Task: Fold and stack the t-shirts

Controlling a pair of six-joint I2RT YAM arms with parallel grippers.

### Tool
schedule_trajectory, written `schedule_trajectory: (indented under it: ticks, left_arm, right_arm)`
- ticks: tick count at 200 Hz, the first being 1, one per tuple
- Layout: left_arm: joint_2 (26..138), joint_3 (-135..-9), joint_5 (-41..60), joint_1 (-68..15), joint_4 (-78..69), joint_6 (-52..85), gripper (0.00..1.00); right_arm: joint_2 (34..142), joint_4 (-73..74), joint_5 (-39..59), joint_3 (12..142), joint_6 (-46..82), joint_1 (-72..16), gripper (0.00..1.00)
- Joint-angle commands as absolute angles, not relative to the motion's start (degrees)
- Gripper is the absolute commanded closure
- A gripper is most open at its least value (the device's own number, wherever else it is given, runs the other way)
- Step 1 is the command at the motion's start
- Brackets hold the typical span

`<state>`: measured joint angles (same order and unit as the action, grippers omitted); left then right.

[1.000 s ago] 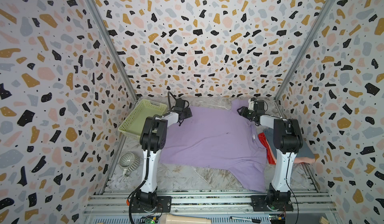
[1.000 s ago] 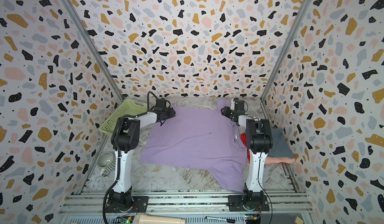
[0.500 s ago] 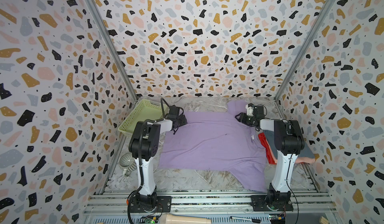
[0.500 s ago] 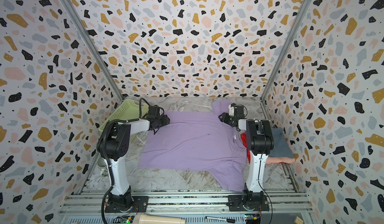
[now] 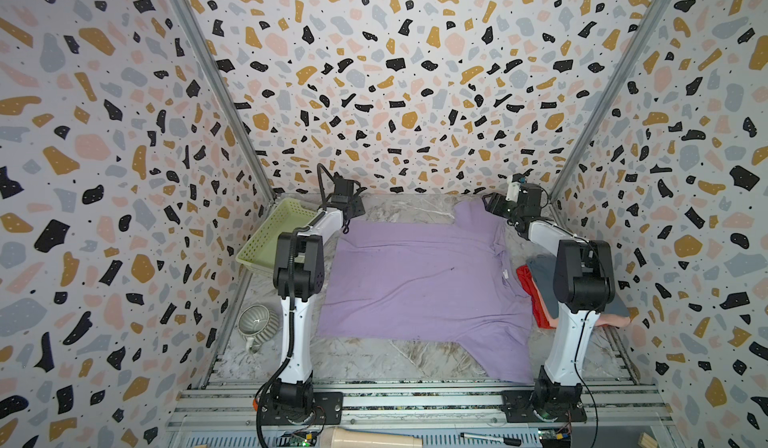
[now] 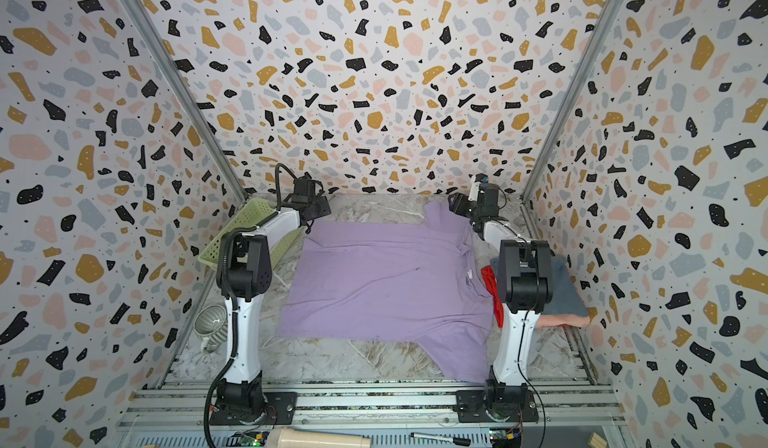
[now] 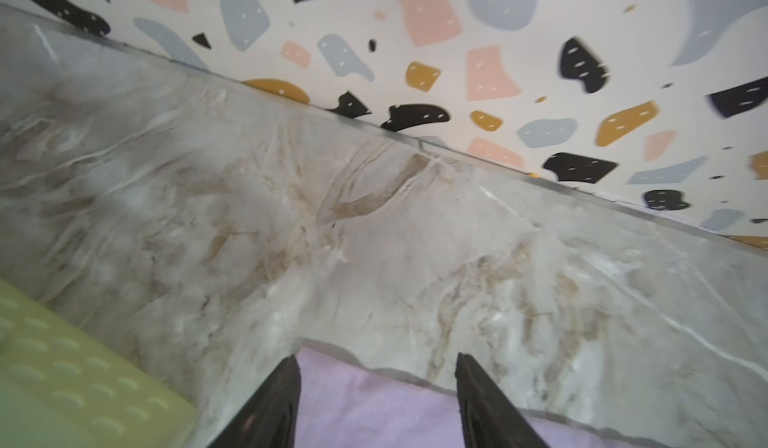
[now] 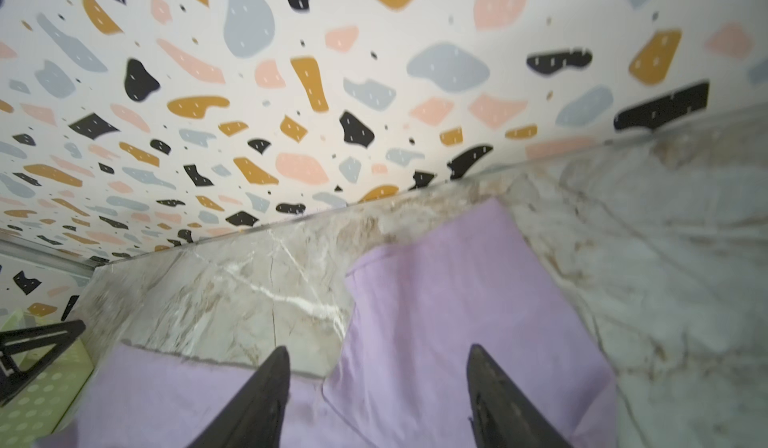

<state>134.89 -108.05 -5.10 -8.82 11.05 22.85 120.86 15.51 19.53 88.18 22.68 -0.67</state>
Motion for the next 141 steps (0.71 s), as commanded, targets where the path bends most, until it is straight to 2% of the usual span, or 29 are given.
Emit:
schedule_trajectory:
  ticks: [1, 71, 102, 110, 131, 141]
  left_arm:
    - [136.47, -108.52, -6.97, -8.61, 13.97, 22.54, 0.39]
    - [141.25, -111.9, -10.09, -8.26, 16.17, 22.69, 0.4]
    - [144.92, -115.8, -6.87, -8.34, 18.97, 22.98, 0.44]
    - [145.51, -116.56, -5.96, -8.49, 19.59, 23.05, 0.51]
    - [143.85, -113.51, -6.61, -8.79, 16.58, 23.14, 0.82]
    - [142.2, -110.7, -6.74, -8.7, 13.77, 24.13, 0.91]
  right_arm:
    - [124.23, 15.78, 19.43, 92.9, 18.17, -0.01, 0.3]
    - [136.04, 8.3, 21.9, 108.62, 14.15, 1.32, 0.26]
    - [140.65, 2.89, 22.04, 114.56, 13.62, 1.33, 0.25]
    - [141.83, 1.41, 22.59, 116.2, 13.56, 1.36, 0.25]
    - [143.79, 0.1, 24.77, 118.61, 13.36, 1.09, 0.25]
    - [144.34, 0.3, 24.28, 119.19, 13.19, 0.88, 0.25]
